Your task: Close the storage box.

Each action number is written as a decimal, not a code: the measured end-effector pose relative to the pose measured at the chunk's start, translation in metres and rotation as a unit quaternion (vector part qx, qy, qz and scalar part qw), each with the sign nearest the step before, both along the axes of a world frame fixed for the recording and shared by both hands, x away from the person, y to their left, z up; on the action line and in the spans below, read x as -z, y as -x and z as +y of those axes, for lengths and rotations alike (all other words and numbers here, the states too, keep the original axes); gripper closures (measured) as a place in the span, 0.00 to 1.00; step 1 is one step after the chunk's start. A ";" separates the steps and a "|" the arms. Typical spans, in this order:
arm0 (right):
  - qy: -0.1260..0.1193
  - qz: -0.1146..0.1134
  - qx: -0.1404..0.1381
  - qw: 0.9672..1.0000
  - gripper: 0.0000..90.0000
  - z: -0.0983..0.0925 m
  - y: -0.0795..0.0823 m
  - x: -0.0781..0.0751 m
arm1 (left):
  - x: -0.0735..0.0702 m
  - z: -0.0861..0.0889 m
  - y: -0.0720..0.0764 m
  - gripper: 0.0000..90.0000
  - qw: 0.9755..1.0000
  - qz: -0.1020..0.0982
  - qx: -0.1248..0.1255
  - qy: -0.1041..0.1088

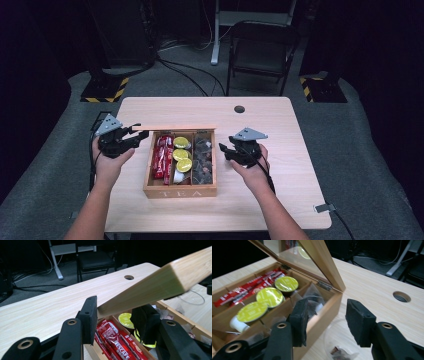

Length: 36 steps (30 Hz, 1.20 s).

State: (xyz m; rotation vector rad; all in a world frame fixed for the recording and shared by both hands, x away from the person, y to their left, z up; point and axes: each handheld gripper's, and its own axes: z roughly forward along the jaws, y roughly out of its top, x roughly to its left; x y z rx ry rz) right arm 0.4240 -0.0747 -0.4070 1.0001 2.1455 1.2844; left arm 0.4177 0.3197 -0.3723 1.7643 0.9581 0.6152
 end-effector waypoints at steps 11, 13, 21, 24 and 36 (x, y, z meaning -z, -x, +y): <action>-0.013 -0.020 -0.023 0.999 0.49 0.017 0.002 -0.020 | 0.001 -0.001 0.004 0.62 1.000 0.003 0.000 -0.001; -0.015 -0.023 -0.026 0.999 0.49 0.018 0.002 -0.023 | 0.002 -0.001 0.004 0.62 1.000 0.002 -0.001 -0.001; -0.007 -0.048 -0.035 0.998 0.50 0.028 0.007 -0.037 | 0.002 0.000 0.006 0.62 1.000 0.003 0.001 -0.005; 0.001 -0.066 -0.029 0.997 0.54 0.030 0.009 -0.041 | 0.003 0.000 0.007 0.62 1.000 0.004 0.002 -0.004; 0.012 -0.072 -0.034 0.997 0.64 0.033 0.010 -0.051 | 0.003 0.000 0.008 0.62 1.000 0.006 0.002 0.001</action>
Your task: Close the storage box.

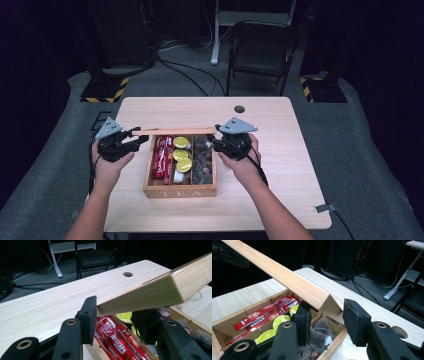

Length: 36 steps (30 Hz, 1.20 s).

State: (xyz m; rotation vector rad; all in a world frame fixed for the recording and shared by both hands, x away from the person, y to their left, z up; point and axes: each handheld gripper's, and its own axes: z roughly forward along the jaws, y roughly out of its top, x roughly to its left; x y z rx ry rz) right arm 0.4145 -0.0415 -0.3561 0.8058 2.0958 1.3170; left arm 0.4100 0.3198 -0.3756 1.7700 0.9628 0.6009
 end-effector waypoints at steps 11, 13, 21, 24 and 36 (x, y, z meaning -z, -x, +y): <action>0.003 0.003 -0.002 1.000 0.65 0.000 -0.001 -0.002 | -0.008 0.001 0.009 0.60 1.000 -0.015 0.004 0.008; 0.002 0.003 -0.002 1.000 0.64 0.000 -0.001 -0.002 | -0.009 0.001 0.011 0.60 1.000 -0.018 0.004 0.006; -0.001 0.011 -0.012 1.000 0.63 -0.001 -0.001 0.000 | -0.010 -0.001 0.016 0.60 1.000 -0.018 0.002 -0.002; -0.001 0.008 -0.014 1.000 0.63 -0.002 0.000 0.002 | -0.010 -0.003 0.019 0.60 1.000 -0.016 -0.002 -0.009; -0.009 0.014 -0.026 1.000 0.62 -0.006 0.001 0.006 | -0.010 -0.009 0.024 0.60 0.999 -0.008 -0.022 -0.023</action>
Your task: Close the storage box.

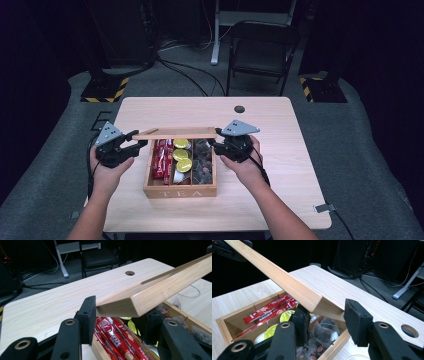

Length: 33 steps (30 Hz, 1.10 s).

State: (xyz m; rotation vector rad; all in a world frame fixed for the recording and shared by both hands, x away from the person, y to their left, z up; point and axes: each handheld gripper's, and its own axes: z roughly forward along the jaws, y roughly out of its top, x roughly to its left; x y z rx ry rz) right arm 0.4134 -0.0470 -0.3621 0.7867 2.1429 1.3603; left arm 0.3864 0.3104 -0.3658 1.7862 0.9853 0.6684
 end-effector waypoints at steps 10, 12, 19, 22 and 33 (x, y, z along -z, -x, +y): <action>0.018 -0.003 -0.009 1.000 0.62 0.001 0.004 0.002 | 0.002 0.003 0.004 0.61 1.000 0.016 0.009 0.002; 0.020 -0.006 -0.008 1.000 0.61 0.001 0.004 0.003 | 0.004 0.005 0.005 0.61 1.000 0.020 0.014 0.011; 0.016 0.002 -0.015 1.000 0.60 -0.001 0.008 0.008 | 0.009 0.005 0.011 0.61 1.000 0.022 0.010 0.014; 0.018 0.004 -0.014 1.000 0.60 -0.001 0.009 0.010 | 0.011 0.004 0.013 0.61 1.000 0.018 0.009 0.008; 0.017 0.005 -0.018 1.000 0.60 -0.003 0.019 0.021 | 0.020 0.003 0.022 0.61 1.000 0.019 0.014 -0.012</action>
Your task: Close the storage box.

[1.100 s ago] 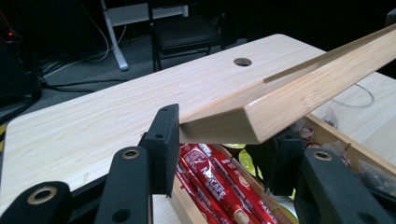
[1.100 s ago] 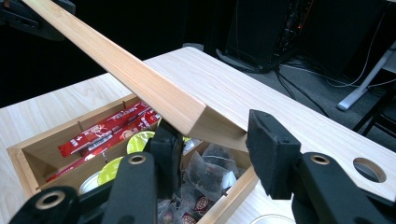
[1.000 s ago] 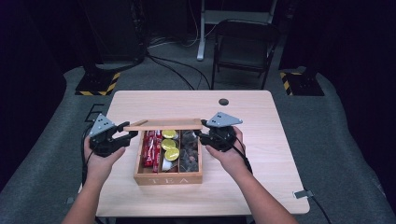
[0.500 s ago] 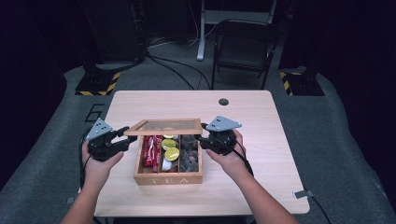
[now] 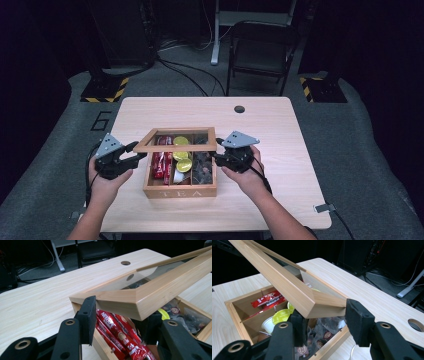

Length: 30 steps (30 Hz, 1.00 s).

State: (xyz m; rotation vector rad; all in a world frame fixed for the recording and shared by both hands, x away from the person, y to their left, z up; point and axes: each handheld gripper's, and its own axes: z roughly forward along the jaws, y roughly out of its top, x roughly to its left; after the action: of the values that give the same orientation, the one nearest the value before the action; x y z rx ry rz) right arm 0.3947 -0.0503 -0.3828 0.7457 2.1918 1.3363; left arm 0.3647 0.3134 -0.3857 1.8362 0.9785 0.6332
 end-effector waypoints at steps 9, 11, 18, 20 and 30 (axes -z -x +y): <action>0.005 0.000 -0.001 1.000 0.59 0.000 0.004 0.006 | 0.005 0.000 0.004 0.60 1.000 0.001 0.001 -0.004; 0.005 0.002 -0.003 1.000 0.59 -0.001 0.005 0.007 | 0.006 0.000 0.005 0.60 1.000 0.003 0.005 -0.010; 0.017 0.006 -0.005 1.000 0.59 -0.001 0.008 0.009 | 0.009 0.000 0.007 0.59 1.000 0.003 0.008 -0.017; 0.016 0.007 -0.008 1.000 0.59 -0.002 0.009 0.011 | 0.010 0.000 0.008 0.59 1.000 0.004 0.010 -0.021; 0.021 0.014 -0.009 1.000 0.59 -0.003 0.015 0.020 | 0.020 0.002 0.013 0.58 1.000 0.019 0.016 -0.011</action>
State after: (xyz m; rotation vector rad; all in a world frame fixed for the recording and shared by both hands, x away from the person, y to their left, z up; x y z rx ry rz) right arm 0.3793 -0.0535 -0.4026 0.7345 2.2465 1.2928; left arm 0.3512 0.3150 -0.4062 1.8860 0.9697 0.5941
